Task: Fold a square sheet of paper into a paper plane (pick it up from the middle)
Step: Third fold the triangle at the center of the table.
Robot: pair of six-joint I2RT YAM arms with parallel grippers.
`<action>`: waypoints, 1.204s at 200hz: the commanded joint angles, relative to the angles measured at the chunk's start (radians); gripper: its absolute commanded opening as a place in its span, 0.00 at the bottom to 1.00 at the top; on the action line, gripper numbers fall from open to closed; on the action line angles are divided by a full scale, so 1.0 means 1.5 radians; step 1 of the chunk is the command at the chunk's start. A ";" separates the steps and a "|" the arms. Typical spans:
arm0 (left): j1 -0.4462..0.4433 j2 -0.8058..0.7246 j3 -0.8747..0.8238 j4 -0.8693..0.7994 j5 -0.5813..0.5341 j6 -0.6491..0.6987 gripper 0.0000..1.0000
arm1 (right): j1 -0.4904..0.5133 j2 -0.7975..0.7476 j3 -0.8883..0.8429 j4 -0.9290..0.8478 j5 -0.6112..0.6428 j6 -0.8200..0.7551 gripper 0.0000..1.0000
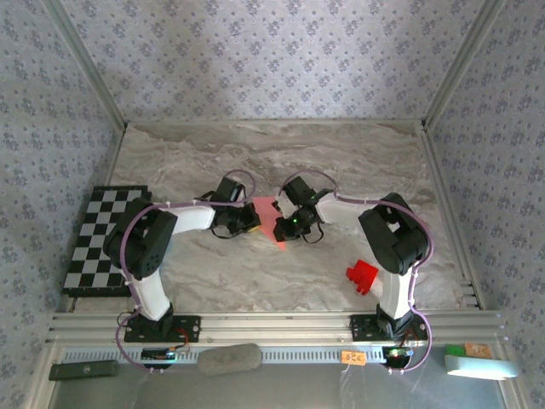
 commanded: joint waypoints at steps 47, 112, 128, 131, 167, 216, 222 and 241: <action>-0.004 0.018 0.013 -0.040 -0.031 -0.001 0.00 | -0.003 0.023 0.026 0.056 -0.015 0.104 0.04; -0.005 0.028 0.014 -0.084 -0.057 -0.008 0.00 | -0.003 0.057 0.032 0.078 -0.028 0.121 0.04; -0.005 0.036 0.009 -0.103 -0.073 -0.010 0.00 | -0.004 0.059 0.020 0.068 -0.024 0.116 0.03; -0.004 0.038 0.009 -0.108 -0.077 -0.011 0.00 | -0.003 0.059 0.017 0.064 -0.022 0.114 0.03; -0.004 0.059 0.007 -0.144 -0.106 -0.025 0.00 | -0.009 0.039 -0.025 0.032 -0.014 0.088 0.03; -0.002 0.081 0.017 -0.161 -0.113 -0.038 0.00 | -0.011 -0.038 -0.099 0.013 -0.048 0.052 0.04; -0.002 0.082 0.018 -0.161 -0.111 -0.039 0.00 | -0.011 -0.048 -0.108 0.010 -0.050 0.051 0.04; -0.002 0.082 0.021 -0.158 -0.103 -0.041 0.00 | -0.012 -0.072 -0.134 -0.002 -0.047 0.043 0.04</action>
